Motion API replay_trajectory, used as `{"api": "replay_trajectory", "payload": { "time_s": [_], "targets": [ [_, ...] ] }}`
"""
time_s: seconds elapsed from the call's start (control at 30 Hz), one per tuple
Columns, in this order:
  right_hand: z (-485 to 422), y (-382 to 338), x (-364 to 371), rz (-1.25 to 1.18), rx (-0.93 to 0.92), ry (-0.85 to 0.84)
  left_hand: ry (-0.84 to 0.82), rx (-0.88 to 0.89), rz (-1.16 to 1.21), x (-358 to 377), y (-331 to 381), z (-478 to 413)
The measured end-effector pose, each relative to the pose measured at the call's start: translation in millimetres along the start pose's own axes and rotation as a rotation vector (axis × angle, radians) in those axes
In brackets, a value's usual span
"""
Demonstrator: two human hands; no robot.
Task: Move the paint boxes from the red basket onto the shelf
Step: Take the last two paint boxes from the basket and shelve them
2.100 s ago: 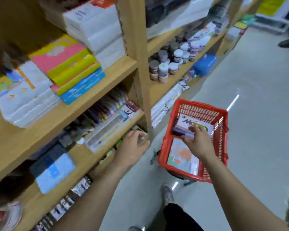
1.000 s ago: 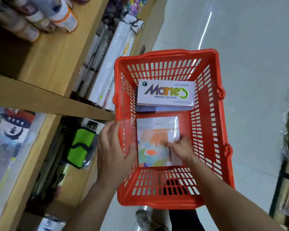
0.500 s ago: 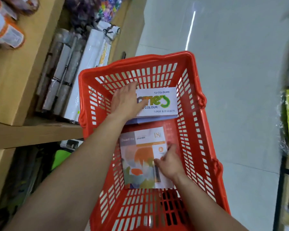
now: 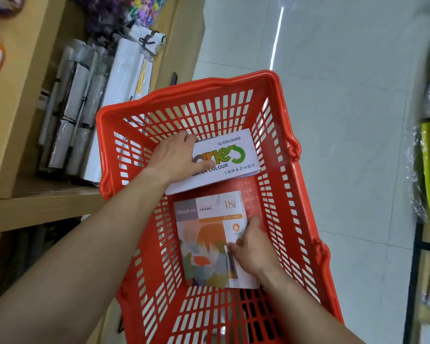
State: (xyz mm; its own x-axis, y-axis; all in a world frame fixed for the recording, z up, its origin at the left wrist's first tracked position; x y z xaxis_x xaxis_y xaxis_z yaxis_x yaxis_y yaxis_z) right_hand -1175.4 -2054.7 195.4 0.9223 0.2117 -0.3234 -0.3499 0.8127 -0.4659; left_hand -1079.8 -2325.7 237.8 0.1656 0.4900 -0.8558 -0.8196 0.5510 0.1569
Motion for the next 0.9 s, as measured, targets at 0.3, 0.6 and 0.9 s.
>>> {"api": "replay_trajectory", "payload": {
  "time_s": [0.3,0.6,0.9],
  "targets": [
    [8,-2,-7,0.022,-0.012,0.024,-0.042,-0.075,0.1,16,-5,7],
    [18,2,-17,-0.076,-0.012,-0.02,-0.275,-0.245,0.342,47,-14,14],
    [42,-17,-24,-0.05,-0.163,0.115,-0.429,-0.242,0.457,60,-12,29]
  ]
}}
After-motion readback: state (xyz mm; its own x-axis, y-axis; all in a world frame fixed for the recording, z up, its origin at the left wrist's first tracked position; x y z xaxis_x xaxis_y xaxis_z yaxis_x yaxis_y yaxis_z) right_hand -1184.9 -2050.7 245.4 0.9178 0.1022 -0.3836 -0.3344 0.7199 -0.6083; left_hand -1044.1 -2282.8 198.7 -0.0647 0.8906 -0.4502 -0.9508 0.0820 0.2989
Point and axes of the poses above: each hand's wrist, its own z-axis away from the middle knuckle, its own x-axis out of the palm, y = z × x, the point moved 10 cm from there along -z, towards the middle knuckle, and after that the axes turned 6 degrees about -y, right-handed, at the moved point
